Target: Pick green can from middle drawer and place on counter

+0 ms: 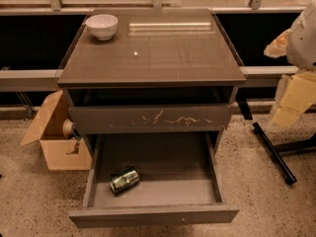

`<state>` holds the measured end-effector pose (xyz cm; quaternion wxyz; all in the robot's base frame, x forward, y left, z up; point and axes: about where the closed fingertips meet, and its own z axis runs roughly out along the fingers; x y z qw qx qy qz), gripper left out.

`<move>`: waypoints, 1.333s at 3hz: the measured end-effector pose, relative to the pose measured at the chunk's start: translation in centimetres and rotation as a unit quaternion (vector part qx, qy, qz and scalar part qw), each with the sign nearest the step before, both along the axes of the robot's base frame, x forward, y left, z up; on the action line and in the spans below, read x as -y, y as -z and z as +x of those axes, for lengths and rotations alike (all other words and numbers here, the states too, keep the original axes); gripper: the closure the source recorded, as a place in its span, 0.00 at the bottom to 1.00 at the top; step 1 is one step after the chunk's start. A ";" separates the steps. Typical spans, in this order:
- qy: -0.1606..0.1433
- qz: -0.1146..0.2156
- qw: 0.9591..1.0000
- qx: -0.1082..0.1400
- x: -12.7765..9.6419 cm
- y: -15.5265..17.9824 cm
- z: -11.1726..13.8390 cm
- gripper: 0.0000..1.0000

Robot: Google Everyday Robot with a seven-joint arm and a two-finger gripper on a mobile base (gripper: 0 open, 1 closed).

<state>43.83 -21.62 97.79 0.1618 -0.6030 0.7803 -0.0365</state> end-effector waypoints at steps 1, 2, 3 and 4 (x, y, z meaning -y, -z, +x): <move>0.000 0.000 1.000 0.000 0.0 0.0 0.0 0.38; 0.000 0.000 1.000 0.000 0.0 0.0 0.0 0.35; 0.000 0.000 1.000 0.000 0.0 0.0 0.0 0.12; -0.011 0.004 1.000 0.001 -0.3 0.6 0.2 0.00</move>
Offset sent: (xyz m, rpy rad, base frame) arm 0.0000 0.0000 0.0000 0.0000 0.0000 0.0000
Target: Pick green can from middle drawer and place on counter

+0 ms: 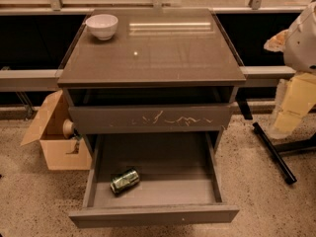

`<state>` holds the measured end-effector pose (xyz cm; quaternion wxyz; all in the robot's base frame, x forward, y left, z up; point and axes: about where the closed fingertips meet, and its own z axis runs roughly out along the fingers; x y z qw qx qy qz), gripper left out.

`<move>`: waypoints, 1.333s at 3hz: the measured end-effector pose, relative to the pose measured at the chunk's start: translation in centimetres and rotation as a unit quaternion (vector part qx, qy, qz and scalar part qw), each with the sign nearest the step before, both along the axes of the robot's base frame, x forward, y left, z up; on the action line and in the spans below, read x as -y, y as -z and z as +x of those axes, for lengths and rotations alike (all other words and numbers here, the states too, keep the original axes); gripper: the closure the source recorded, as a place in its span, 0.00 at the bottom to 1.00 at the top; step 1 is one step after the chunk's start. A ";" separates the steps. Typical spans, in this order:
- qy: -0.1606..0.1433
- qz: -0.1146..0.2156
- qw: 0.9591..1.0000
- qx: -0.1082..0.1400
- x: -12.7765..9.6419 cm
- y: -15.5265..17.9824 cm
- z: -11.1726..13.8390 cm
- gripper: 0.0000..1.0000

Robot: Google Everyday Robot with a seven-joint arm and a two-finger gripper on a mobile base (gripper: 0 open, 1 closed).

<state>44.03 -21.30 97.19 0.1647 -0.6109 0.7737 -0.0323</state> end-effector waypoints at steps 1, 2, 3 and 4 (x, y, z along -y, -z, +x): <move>-0.047 0.022 0.999 -0.014 -1.6 3.2 0.6 0.00; -0.110 0.062 0.991 -0.036 -4.1 7.9 1.0 0.00; -0.150 0.099 0.982 -0.061 -6.7 12.7 1.2 0.00; -0.167 0.109 0.976 -0.090 -9.2 17.6 0.9 0.00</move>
Offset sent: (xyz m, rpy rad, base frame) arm 0.0115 0.0725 -0.1420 0.2446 0.1396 0.3933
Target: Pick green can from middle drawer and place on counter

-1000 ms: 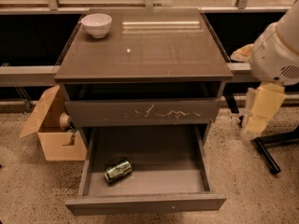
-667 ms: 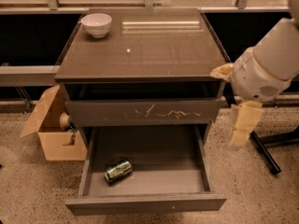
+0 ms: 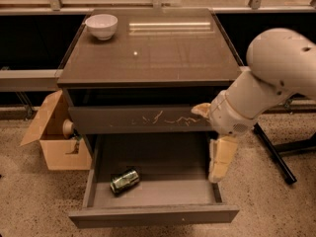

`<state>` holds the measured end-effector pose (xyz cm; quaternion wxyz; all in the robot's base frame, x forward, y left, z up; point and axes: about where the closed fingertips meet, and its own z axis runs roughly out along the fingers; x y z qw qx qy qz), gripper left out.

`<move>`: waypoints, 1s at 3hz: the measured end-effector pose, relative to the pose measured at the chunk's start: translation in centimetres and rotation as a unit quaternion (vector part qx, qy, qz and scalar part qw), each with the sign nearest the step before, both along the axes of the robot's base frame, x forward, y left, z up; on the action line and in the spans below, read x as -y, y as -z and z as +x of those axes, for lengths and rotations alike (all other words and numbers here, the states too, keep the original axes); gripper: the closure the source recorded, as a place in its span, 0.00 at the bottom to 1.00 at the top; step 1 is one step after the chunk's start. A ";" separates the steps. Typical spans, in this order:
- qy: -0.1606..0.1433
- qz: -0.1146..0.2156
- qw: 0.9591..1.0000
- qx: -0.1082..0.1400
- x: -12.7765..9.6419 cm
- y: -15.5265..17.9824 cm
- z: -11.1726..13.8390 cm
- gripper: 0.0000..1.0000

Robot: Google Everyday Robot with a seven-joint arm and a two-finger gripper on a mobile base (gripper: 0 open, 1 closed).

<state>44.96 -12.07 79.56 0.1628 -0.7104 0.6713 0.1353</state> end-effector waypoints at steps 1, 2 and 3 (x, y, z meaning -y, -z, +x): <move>-0.004 0.006 0.999 -0.042 -1.9 5.2 -1.0 0.00; -0.004 0.006 0.999 -0.042 -1.9 5.2 -1.0 0.00; -0.015 0.017 0.999 -0.048 -2.6 8.2 -0.5 0.00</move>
Offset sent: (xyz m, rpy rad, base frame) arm -0.0079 0.0171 -0.0432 0.0117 0.0702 0.0062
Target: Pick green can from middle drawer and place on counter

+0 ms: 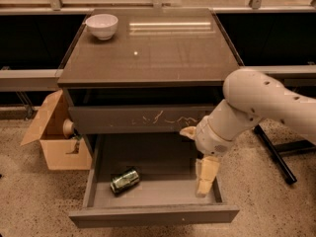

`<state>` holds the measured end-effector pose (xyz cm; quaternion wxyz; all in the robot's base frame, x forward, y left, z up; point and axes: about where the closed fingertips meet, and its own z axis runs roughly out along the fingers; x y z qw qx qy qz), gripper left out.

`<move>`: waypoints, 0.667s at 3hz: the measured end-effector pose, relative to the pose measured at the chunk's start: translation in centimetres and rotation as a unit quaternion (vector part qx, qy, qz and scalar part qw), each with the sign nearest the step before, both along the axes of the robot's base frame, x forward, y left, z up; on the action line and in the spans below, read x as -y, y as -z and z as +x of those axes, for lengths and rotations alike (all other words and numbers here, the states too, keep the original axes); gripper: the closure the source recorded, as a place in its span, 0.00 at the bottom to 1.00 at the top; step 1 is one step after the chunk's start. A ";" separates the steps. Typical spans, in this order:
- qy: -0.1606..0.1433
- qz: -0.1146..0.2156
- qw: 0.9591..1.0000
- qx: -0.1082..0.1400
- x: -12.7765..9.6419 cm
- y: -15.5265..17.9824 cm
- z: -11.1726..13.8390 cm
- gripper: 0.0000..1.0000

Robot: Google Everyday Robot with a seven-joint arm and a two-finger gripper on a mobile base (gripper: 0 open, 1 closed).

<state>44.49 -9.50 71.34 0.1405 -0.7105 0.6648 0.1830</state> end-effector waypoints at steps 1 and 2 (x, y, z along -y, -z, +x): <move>-0.032 0.016 0.999 -0.011 -1.6 5.8 0.9 0.00; -0.062 0.038 0.997 -0.013 -4.8 12.1 2.8 0.00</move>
Offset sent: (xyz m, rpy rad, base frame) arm 0.0450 0.0733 -0.1708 0.1189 0.0239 0.1687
